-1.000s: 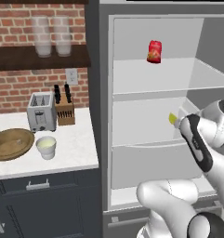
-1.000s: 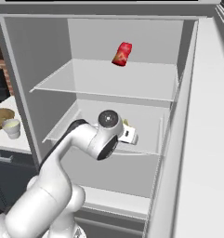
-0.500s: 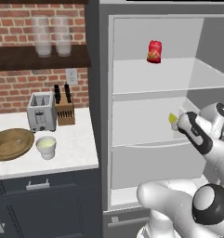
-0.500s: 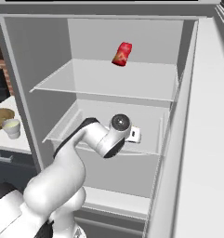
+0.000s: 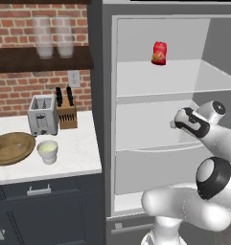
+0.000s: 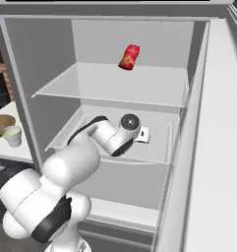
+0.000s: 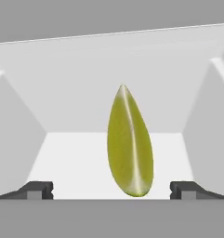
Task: Grab a lemon wedge from the fridge and one ice cube from the ice bowl, and put them in the glass of lemonade.
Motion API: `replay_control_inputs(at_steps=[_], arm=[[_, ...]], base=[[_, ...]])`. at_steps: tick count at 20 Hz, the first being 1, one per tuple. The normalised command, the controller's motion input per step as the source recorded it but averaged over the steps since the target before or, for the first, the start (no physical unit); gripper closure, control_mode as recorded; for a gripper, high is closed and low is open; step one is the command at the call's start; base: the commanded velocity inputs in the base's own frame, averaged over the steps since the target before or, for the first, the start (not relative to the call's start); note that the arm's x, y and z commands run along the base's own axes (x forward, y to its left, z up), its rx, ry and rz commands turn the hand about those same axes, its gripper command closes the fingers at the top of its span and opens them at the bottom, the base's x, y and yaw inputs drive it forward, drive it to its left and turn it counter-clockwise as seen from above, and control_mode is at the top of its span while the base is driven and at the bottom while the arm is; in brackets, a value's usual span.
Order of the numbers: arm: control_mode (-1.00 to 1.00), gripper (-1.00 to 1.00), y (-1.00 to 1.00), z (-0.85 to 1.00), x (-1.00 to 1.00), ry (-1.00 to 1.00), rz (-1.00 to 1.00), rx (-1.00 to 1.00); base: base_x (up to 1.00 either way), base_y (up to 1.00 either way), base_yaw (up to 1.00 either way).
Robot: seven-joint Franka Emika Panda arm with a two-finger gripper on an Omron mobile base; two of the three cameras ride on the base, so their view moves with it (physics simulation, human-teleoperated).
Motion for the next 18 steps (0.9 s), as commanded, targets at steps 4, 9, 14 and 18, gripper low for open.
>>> replay_control_inputs(at_steps=[4, 9, 14, 18], arm=[[-1.0, -1.0, -0.01, -0.05, 0.52, 0.0, 0.0, 0.0], [-1.0, -1.0, -0.17, -0.22, 0.38, 0.0, 0.0, 0.0], [-1.0, -1.0, -0.32, -0.2, 0.3, 0.0, 0.0, 0.0], [-1.0, -1.0, -0.17, -0.25, 0.21, 0.0, 0.01, 0.0]], base=[[0.0, 0.0, 0.0], [0.0, 0.0, 0.0], [0.0, 0.0, 0.0], [0.0, 0.0, 0.0]])
